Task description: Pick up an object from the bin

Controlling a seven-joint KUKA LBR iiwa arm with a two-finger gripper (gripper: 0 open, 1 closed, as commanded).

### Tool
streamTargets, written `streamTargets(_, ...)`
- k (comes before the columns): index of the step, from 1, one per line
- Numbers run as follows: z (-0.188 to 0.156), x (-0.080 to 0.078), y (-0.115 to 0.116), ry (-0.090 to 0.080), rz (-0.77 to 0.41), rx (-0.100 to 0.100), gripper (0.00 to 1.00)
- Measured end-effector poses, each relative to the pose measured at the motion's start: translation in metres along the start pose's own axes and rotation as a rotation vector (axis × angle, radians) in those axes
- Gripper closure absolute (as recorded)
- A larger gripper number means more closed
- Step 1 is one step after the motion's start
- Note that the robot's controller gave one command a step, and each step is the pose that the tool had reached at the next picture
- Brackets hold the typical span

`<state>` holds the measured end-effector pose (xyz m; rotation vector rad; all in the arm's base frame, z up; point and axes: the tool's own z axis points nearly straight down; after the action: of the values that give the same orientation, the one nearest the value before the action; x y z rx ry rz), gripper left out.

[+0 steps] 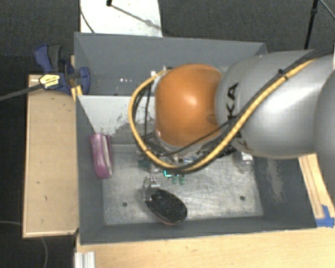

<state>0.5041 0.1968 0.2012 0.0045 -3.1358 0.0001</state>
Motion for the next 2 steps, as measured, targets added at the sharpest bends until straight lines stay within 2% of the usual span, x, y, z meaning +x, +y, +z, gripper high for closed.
streamTargets(1, 0.133, 0.004, -0.045, -0.011, -0.007, -0.003, 0.0)
streamTargets(2, 0.107, 0.014, -0.084, -0.005, -0.334, 0.002, 0.0)
